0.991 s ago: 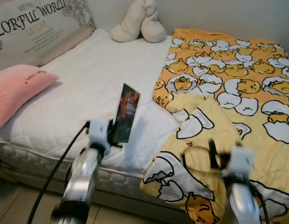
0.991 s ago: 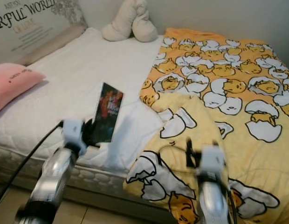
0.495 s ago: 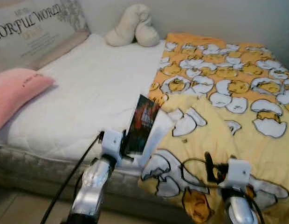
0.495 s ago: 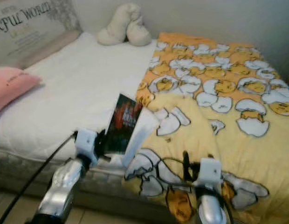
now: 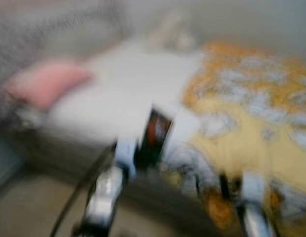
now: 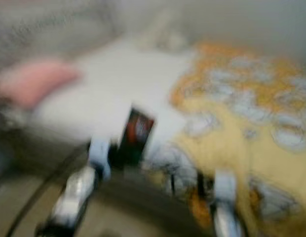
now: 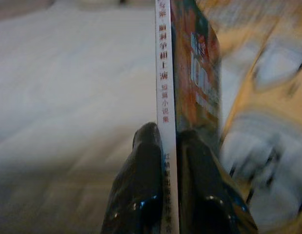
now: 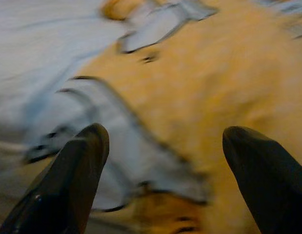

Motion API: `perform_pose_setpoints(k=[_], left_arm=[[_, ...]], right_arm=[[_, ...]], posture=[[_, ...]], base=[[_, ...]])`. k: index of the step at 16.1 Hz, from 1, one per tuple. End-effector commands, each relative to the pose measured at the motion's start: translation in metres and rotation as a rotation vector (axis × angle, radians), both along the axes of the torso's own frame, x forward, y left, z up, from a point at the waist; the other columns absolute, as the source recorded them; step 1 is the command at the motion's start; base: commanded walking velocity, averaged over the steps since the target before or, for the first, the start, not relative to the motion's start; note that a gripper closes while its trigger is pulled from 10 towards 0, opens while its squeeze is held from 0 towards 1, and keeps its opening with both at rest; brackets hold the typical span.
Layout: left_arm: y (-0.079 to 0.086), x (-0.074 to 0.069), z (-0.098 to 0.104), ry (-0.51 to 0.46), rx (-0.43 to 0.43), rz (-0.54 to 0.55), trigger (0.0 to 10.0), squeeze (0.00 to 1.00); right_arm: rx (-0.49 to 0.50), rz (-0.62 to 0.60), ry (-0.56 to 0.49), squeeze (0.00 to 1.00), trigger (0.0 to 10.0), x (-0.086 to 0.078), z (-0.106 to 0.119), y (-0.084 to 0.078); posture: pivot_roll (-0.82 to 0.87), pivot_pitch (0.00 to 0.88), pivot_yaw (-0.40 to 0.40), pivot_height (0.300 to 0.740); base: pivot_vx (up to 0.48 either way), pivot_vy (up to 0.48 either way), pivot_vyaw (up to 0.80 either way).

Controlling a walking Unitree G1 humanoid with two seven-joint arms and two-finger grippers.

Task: Clean up the room

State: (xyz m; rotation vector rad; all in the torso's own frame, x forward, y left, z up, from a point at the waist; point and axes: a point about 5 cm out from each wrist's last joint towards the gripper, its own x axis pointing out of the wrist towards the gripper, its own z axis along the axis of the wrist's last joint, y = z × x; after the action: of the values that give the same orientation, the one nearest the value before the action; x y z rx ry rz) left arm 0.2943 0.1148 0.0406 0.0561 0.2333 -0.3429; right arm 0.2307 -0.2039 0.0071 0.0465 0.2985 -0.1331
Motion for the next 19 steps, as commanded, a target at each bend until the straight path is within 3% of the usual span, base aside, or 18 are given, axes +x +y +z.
perform_pose_setpoints(k=[1,2,5,8,11,16,19], left_arm=[[0.007,-0.005,-0.017,0.088,0.043,0.024,10.0,0.00],[0.011,-0.012,-0.030,0.150,0.063,0.046,10.0,0.00],[0.023,-0.040,-0.080,0.467,0.169,0.153,10.0,0.00],[0.025,-0.062,-0.101,0.651,0.221,0.187,10.0,0.00],[0.027,-0.072,-0.108,0.704,0.271,0.199,10.0,0.00],[0.013,-0.063,-0.103,0.650,0.304,0.131,10.0,0.00],[0.013,-0.059,-0.100,0.644,0.277,0.157,10.0,0.00]], right_arm=[[0.065,0.006,0.134,0.00,10.0,-0.014,-0.024,0.005],[0.085,0.014,0.199,0.00,10.0,-0.019,-0.035,0.005],[0.135,0.013,0.452,0.00,10.0,-0.035,-0.071,0.003],[0.157,0.027,0.633,0.00,10.0,-0.041,-0.085,0.009],[0.167,0.055,0.706,0.00,10.0,-0.041,-0.088,0.012],[0.112,0.085,0.740,0.00,10.0,-0.043,-0.089,0.010],[0.108,0.092,0.746,0.00,10.0,-0.046,-0.091,0.013]], posture=[[0.06,0.000,0.043,0.740],[0.06,0.000,0.045,0.740],[0.06,0.000,0.042,0.740],[0.06,0.000,0.039,0.740],[0.06,0.000,0.030,0.740],[0.07,0.000,0.017,0.740],[0.09,0.000,0.012,0.740]], base=[[0.000,0.000,0.00],[0.000,0.000,0.00],[0.000,0.000,0.00],[0.000,0.000,0.00],[0.000,0.000,0.00],[0.000,0.000,0.00],[0.000,0.000,0.00]])
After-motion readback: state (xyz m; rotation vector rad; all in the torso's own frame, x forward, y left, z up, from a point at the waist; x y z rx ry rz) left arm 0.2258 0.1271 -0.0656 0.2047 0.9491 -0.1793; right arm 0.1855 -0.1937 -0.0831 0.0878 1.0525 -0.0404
